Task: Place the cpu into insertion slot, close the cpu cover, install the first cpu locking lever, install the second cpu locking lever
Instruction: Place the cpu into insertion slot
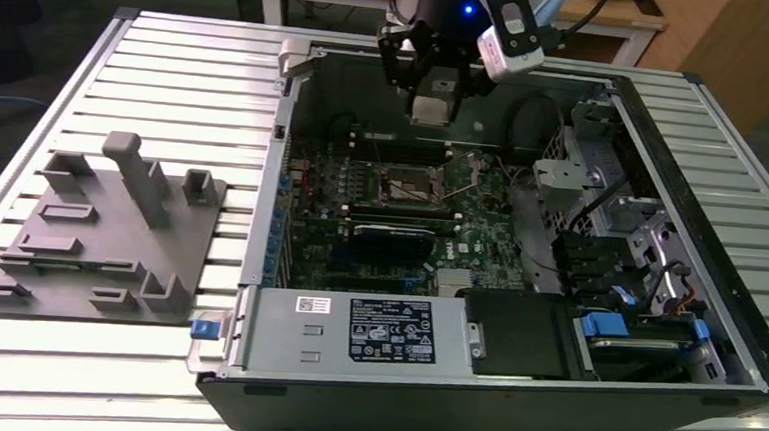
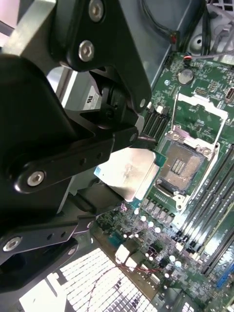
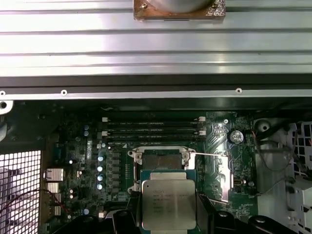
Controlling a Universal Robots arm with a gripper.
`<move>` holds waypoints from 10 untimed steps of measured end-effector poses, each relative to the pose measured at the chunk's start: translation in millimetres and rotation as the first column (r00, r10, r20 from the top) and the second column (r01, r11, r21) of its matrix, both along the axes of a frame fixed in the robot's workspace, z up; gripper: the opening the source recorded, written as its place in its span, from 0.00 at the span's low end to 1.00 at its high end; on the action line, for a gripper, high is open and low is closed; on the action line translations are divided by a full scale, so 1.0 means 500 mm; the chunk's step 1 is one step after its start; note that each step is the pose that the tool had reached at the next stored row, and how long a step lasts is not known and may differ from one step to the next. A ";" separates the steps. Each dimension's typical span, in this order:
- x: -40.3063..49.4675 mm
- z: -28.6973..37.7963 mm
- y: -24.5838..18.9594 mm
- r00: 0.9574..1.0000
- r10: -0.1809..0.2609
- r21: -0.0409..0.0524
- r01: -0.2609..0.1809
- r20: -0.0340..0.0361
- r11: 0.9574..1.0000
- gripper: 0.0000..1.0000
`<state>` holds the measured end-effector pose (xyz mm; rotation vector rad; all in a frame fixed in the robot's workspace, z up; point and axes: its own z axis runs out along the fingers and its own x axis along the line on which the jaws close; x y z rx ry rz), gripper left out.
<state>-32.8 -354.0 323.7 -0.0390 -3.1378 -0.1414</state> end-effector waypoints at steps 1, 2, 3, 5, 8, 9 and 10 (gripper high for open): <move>-0.001 -0.004 0.0000 1.000 0.000 0.000 0.000 0.000 1.000 0.54; -0.002 -0.007 0.0000 1.000 0.000 0.000 0.000 0.000 1.000 0.54; -0.003 -0.011 0.0000 1.000 0.000 0.000 0.000 0.000 1.000 0.54; -0.004 -0.018 -0.0002 1.000 0.000 0.000 0.000 0.000 1.000 0.54; -0.005 -0.029 -0.0009 1.000 0.000 0.000 0.000 0.000 1.000 0.54; -0.005 -0.033 -0.0012 1.000 0.000 0.000 0.000 0.000 1.000 0.54; -0.005 -0.036 -0.0013 1.000 0.000 0.000 0.000 0.000 1.000 0.54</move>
